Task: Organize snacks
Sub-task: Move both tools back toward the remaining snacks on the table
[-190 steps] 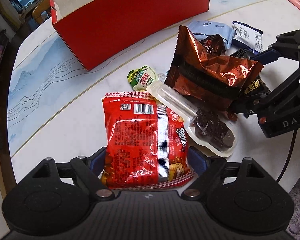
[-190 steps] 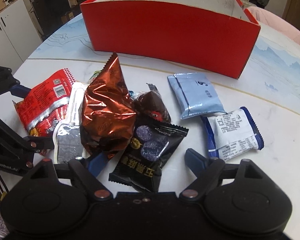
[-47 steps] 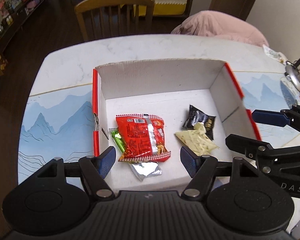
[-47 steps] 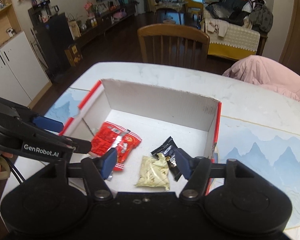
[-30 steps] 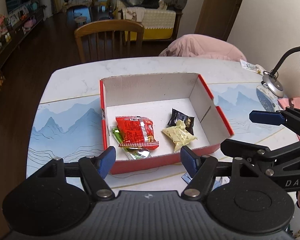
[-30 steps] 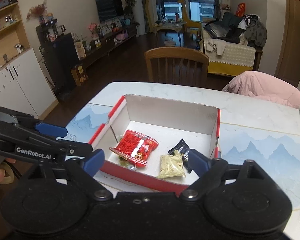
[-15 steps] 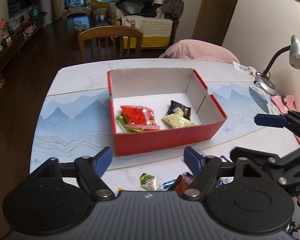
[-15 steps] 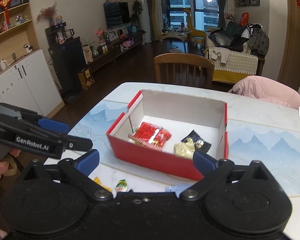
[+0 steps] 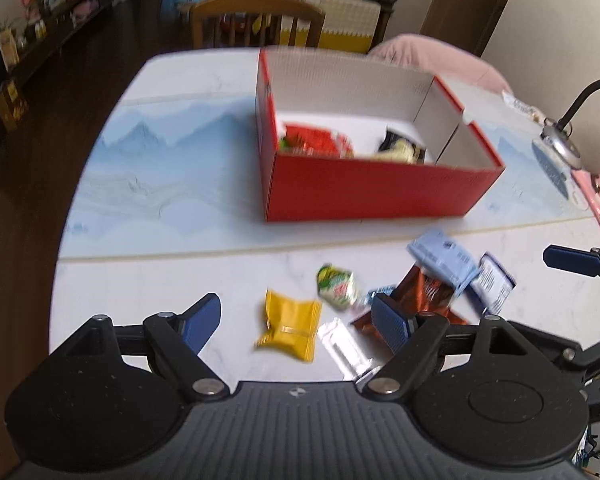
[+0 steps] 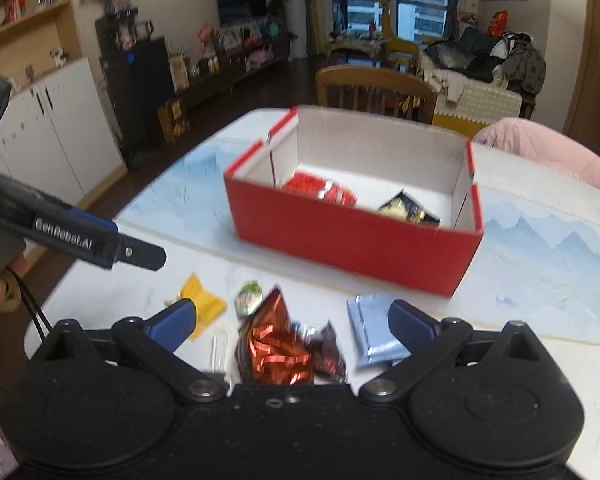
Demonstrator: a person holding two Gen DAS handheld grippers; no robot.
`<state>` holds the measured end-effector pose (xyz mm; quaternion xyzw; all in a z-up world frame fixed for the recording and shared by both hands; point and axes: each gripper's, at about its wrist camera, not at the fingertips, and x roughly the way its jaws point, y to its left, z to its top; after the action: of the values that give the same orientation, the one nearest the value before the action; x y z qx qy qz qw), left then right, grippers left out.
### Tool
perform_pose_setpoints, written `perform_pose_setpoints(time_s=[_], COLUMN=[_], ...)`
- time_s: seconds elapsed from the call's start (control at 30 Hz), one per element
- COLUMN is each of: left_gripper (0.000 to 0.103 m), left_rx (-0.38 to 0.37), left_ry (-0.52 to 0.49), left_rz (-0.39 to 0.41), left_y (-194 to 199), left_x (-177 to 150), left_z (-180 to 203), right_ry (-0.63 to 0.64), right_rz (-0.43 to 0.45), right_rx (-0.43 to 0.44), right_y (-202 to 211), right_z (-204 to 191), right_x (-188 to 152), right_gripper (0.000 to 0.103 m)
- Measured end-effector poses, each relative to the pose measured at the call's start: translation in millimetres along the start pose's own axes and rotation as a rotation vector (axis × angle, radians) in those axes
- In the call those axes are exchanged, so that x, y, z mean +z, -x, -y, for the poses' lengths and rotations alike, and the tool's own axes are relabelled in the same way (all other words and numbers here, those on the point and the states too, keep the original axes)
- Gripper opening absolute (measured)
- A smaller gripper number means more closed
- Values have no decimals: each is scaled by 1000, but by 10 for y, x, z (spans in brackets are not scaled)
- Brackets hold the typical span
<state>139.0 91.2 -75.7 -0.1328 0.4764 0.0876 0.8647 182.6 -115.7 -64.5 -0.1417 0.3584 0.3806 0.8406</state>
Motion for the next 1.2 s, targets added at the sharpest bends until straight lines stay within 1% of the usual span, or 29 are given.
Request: perform_pose_setpoints(time_s=[0.17,0.3,0.43,0.67,0.9,0.97,1.03,1.17,1.2], left_gripper=[83,83,83,83,81,81,76,74,71], left_rx=[18,30,34,37,37,42,45,51,56], left_ry=[-6,-37,-20,-28,-23,-23,-21,-25,-27], left_rz=[-61,-100,-138,-160,-167,-168,-173,-170,-167], left_y=[-288,-508,-693,-880,-963,-976,-992,-1006,-1001], left_x=[-97,-154,-175,-193,-184,-193,-200,-207,-210], left_z=[-40,-35,-61,-37,-42,-39,-42,-23,-14], right_ry=[7,-2,-7,4,-14,-14,-18,-8,-5], right_rz=[-58,-97,-125,-165,-187,-190,-191,-194,-197], right_rx=[3,9,3,11,15,12,14,7,6], right_y=[-186,-330,-460,-598,-654,-667,-677,-698,-706], right_z=[-57,-66,-67,-87,-49,-45,-40,-51,-54], right_x=[-153,-229,-259,-283,-289,-291,-290,-286,-289], right_gripper=[101,99,97,93,85,85,84,82,79])
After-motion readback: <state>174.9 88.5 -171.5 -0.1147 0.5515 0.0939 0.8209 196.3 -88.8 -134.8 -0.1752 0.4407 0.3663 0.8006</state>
